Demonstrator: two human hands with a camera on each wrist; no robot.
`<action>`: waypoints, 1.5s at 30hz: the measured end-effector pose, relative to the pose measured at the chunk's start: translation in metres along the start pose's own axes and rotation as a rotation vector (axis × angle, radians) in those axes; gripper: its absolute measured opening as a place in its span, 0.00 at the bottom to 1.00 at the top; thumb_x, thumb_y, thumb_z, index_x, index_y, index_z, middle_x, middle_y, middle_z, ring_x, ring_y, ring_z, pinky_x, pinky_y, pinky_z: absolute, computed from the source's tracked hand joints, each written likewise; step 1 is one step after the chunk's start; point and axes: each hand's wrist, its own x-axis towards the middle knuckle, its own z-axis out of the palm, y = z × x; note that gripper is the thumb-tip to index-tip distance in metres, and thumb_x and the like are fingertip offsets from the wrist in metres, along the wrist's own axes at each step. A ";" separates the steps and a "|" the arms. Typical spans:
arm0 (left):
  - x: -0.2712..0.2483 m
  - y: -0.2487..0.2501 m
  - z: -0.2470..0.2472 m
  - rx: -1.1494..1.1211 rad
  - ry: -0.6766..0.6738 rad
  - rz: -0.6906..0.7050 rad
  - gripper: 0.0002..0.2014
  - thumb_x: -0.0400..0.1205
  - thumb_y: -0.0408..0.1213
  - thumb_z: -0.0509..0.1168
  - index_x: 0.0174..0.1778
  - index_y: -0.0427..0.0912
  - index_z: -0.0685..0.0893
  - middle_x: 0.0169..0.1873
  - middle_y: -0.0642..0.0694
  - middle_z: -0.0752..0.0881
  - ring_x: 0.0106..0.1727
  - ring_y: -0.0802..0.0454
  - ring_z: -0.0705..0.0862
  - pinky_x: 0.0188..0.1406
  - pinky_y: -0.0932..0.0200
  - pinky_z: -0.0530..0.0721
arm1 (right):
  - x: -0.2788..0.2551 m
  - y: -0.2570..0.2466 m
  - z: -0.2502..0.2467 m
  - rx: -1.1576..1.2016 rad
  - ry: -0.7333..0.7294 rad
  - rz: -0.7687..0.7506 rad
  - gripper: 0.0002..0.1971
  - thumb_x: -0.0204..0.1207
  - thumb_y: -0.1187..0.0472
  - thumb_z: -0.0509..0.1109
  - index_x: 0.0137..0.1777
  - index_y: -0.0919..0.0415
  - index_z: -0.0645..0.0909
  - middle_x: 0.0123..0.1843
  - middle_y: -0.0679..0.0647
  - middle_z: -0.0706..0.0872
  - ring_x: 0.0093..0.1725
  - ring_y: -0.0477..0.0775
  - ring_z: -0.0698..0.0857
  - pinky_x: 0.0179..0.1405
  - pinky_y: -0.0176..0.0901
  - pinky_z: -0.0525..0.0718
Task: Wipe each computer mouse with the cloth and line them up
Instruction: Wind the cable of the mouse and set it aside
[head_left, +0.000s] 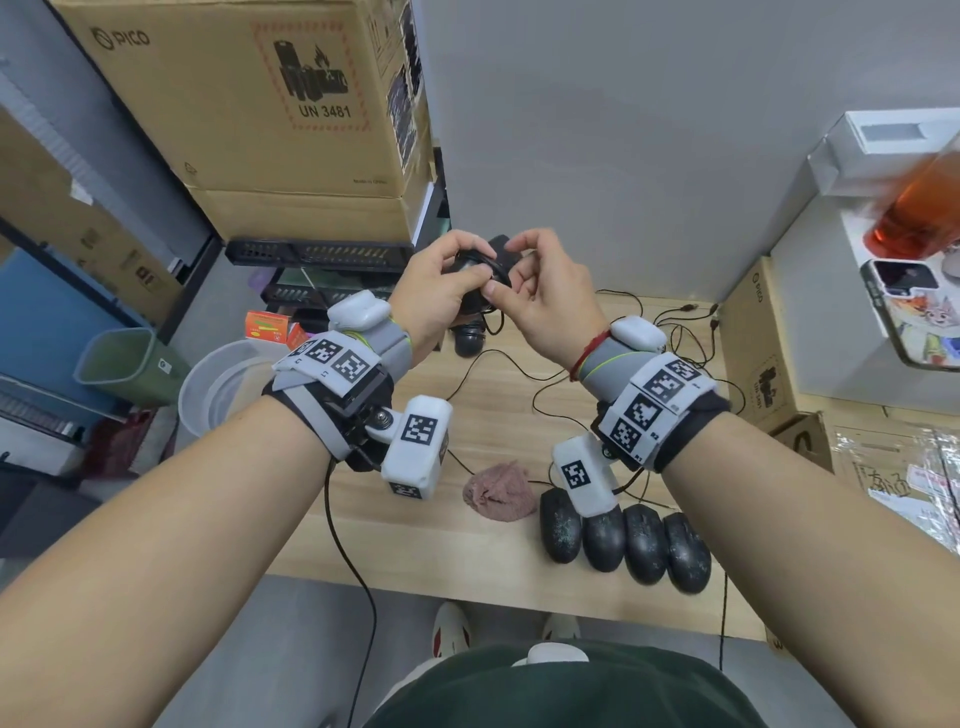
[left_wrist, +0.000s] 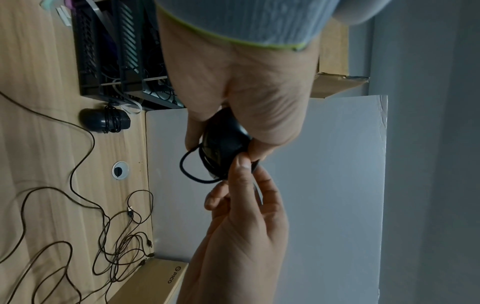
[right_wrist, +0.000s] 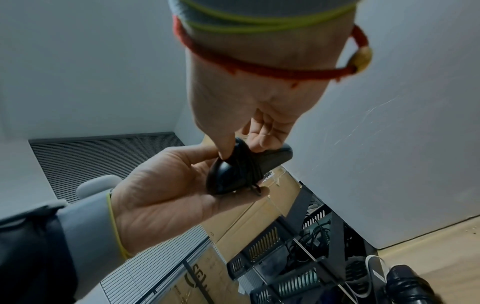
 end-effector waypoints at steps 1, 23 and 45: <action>0.000 0.000 0.002 0.004 0.009 0.006 0.08 0.83 0.27 0.66 0.48 0.46 0.85 0.43 0.43 0.84 0.39 0.50 0.84 0.40 0.54 0.85 | 0.000 0.001 0.000 -0.012 -0.001 -0.011 0.21 0.75 0.57 0.77 0.64 0.59 0.74 0.35 0.43 0.77 0.33 0.42 0.78 0.42 0.43 0.80; -0.016 0.003 0.047 -0.001 -0.022 -0.191 0.16 0.83 0.30 0.53 0.48 0.49 0.86 0.48 0.40 0.84 0.46 0.41 0.84 0.45 0.43 0.86 | 0.009 0.041 -0.063 0.026 -0.330 0.029 0.05 0.80 0.55 0.73 0.54 0.46 0.83 0.54 0.47 0.79 0.48 0.43 0.79 0.47 0.27 0.76; -0.026 -0.047 0.052 0.140 0.148 -0.052 0.14 0.89 0.46 0.63 0.54 0.38 0.85 0.48 0.37 0.84 0.43 0.49 0.85 0.29 0.55 0.88 | -0.010 0.052 -0.037 0.695 -0.355 0.612 0.09 0.88 0.65 0.57 0.48 0.60 0.77 0.44 0.56 0.81 0.45 0.55 0.82 0.41 0.52 0.90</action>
